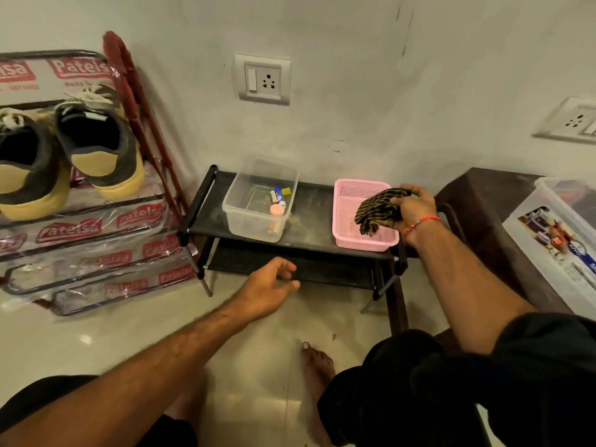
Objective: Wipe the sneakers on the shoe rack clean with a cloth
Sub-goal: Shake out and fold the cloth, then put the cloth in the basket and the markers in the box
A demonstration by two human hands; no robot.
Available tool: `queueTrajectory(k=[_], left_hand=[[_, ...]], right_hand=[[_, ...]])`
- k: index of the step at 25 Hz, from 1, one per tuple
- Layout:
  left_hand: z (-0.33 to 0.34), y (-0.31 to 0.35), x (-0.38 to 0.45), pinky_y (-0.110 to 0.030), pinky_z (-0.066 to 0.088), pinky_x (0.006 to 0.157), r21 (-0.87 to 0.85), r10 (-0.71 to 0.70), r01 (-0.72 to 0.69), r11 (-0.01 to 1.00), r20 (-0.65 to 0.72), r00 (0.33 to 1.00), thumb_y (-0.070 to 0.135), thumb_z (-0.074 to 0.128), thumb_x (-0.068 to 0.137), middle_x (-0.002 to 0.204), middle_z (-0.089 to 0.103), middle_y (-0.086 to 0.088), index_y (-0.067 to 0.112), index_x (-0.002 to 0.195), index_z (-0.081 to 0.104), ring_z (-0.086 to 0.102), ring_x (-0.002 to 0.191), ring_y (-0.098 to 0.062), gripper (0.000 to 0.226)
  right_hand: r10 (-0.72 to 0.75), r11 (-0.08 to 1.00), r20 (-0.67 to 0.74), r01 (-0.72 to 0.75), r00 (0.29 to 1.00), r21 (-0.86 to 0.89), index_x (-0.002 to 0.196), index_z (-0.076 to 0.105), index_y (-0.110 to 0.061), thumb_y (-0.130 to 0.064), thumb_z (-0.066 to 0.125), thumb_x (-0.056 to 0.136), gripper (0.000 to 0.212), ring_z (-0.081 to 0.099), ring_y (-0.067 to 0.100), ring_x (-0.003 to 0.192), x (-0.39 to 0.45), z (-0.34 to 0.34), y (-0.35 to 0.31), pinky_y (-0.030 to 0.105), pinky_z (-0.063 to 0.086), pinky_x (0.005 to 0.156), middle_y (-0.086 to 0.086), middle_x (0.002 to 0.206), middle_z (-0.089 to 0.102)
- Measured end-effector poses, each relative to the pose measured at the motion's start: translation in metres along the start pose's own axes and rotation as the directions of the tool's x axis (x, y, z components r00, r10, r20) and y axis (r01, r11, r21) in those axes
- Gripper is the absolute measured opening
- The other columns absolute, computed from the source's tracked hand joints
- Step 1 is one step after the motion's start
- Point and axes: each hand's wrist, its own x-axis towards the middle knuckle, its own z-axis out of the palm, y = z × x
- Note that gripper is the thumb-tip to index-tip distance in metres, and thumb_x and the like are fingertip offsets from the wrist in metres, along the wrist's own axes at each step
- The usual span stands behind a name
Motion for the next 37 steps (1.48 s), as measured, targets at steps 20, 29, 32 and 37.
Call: queueTrajectory(k=[20,29,32,37], left_hand=[[0.0,-0.027,0.011,-0.038,0.06,0.083,0.014,0.02,-0.021,1.0,0.025,0.999,0.027,0.06,0.101,0.121,0.057,0.019,0.03,0.125,0.059,0.071,0.092,-0.009,0.024],[-0.003,-0.029,0.013,-0.021,0.048,0.085,0.161,0.173,-0.162,0.973,-0.054,0.983,0.024,0.067,0.096,0.133,0.058,0.001,0.025,0.13,0.059,0.06,0.096,-0.009,0.035],[-0.007,-0.028,0.006,-0.032,0.051,0.099,0.327,0.141,-0.146,0.934,0.038,0.989,0.031,0.067,0.096,0.147,0.048,-0.005,0.026,0.145,0.047,0.06,0.112,-0.018,0.054],[-0.003,-0.003,-0.022,-0.045,0.051,0.105,0.368,0.153,-0.184,0.911,0.112,0.982,0.035,0.07,0.094,0.158,0.036,-0.012,0.032,0.159,0.022,0.057,0.127,-0.029,0.081]], right_hand=[[0.089,0.966,-0.132,-0.118,0.987,-0.229,0.121,0.06,-0.005,0.001,0.063,0.086,0.037,0.063,0.027,0.098,0.042,0.011,0.047,0.045,0.06,0.084,0.01,0.115,0.061],[-0.013,0.775,0.266,0.178,0.964,-0.606,0.108,0.065,-0.017,-0.014,0.063,0.095,0.013,0.069,0.023,0.088,-0.051,-0.006,0.046,0.037,0.06,0.073,0.008,0.104,0.067],[-0.015,0.646,0.393,0.309,0.919,-0.698,0.111,0.066,-0.018,-0.02,0.065,0.095,0.016,0.067,0.02,0.092,-0.083,-0.03,0.045,0.036,0.058,0.082,0.004,0.1,0.067],[-0.281,0.544,0.394,0.484,0.875,-0.686,0.119,0.064,-0.02,-0.014,0.066,0.093,0.027,0.064,0.01,0.086,-0.143,-0.121,0.03,0.013,0.05,0.079,-0.003,0.103,0.065]])
